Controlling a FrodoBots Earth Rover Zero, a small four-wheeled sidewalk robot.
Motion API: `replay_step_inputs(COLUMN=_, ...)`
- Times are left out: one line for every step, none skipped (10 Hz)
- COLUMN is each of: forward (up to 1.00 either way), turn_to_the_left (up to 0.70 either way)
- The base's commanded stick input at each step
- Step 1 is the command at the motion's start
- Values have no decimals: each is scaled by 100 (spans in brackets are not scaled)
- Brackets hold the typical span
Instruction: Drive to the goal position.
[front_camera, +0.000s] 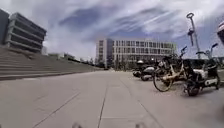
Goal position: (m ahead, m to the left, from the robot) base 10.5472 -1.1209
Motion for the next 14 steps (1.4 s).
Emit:
replay_step_inputs(forward=70, turn_to_the_left=0)
replay_step_inputs(forward=70, turn_to_the_left=0)
replay_step_inputs(forward=70, turn_to_the_left=0)
replay_step_inputs(forward=70, turn_to_the_left=0)
replay_step_inputs(forward=70, turn_to_the_left=0)
replay_step_inputs(forward=70, turn_to_the_left=0)
replay_step_inputs(forward=70, turn_to_the_left=0)
replay_step_inputs(forward=70, turn_to_the_left=0)
replay_step_inputs(forward=70, turn_to_the_left=0)
replay_step_inputs(forward=70, turn_to_the_left=0)
replay_step_inputs(forward=70, turn_to_the_left=0)
replay_step_inputs(forward=70, turn_to_the_left=0)
replay_step_inputs(forward=70, turn_to_the_left=0)
replay_step_inputs(forward=70, turn_to_the_left=0)
